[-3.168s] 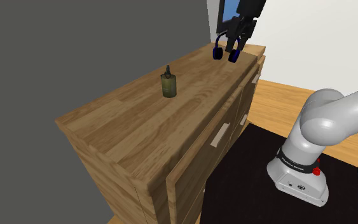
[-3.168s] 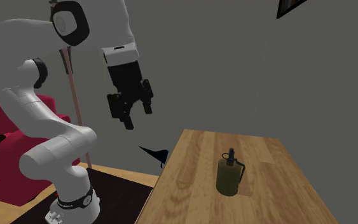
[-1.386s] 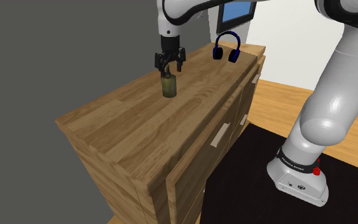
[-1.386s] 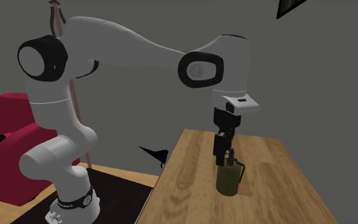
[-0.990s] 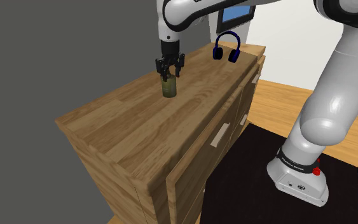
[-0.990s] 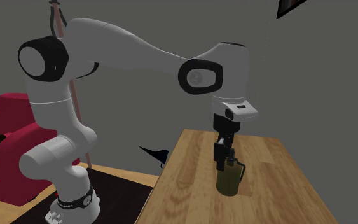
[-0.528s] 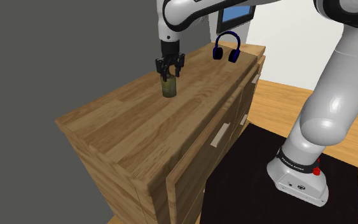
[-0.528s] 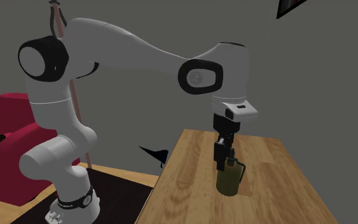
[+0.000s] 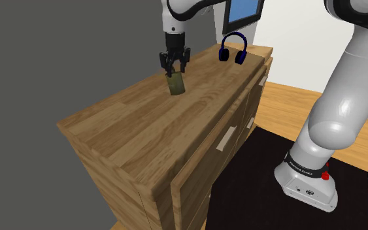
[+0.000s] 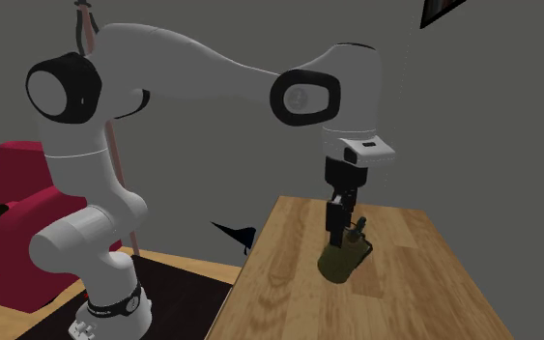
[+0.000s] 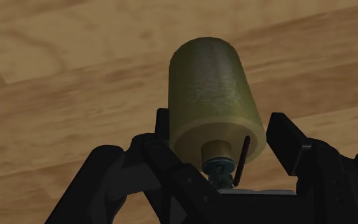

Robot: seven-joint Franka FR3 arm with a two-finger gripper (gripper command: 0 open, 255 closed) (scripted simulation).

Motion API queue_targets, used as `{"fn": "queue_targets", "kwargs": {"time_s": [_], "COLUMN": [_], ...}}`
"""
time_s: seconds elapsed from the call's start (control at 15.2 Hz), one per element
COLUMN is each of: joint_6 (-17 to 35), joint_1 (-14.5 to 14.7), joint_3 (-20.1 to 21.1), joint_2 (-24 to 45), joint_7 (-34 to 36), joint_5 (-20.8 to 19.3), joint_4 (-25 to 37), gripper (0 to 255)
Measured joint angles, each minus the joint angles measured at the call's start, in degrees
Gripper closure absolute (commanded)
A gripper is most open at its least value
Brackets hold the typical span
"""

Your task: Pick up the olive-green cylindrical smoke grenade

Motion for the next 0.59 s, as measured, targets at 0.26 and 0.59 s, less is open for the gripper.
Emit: {"fn": "queue_targets", "kwargs": {"time_s": [0.26,0.59], "joint_6": [-3.22,-6.88], "joint_1": [0.11,0.16], "joint_3": [0.11,0.16], "joint_2": [0.04,0.26], "joint_7": [0.19,0.25], "joint_5": [-0.01,-0.05], "joint_4": [3.26,7.13], "gripper": [255,255]}}
